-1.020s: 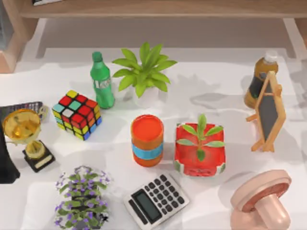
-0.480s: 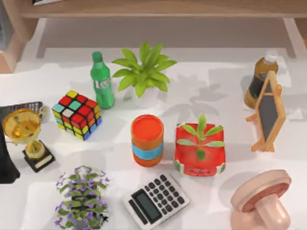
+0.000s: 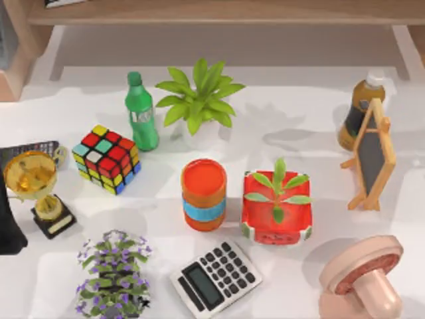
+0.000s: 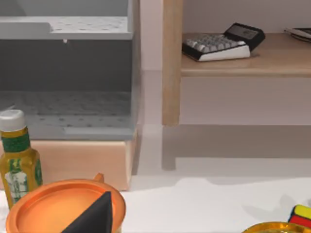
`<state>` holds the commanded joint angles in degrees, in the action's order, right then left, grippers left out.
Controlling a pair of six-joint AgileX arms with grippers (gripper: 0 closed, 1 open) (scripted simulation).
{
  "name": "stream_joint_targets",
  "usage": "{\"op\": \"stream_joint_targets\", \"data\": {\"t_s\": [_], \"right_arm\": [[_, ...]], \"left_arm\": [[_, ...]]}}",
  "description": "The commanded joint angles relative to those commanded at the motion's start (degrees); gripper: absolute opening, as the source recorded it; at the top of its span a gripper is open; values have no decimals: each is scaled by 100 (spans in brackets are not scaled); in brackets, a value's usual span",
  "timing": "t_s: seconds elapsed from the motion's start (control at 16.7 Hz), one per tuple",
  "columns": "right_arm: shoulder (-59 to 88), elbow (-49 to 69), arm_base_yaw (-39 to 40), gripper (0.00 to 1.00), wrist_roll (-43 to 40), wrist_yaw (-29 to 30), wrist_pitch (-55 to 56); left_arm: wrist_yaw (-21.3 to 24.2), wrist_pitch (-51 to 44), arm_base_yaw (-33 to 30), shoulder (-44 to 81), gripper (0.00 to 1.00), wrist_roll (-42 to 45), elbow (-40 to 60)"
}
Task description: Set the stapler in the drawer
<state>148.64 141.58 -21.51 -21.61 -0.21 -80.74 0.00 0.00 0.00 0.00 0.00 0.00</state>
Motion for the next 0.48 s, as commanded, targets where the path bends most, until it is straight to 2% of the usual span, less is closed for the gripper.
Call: {"op": "stream_joint_targets", "data": {"t_s": [0.48], "right_arm": [[148, 71, 16, 0, 54, 18, -148]], "left_arm": [[0, 0, 0, 0, 100, 0, 0]]}}
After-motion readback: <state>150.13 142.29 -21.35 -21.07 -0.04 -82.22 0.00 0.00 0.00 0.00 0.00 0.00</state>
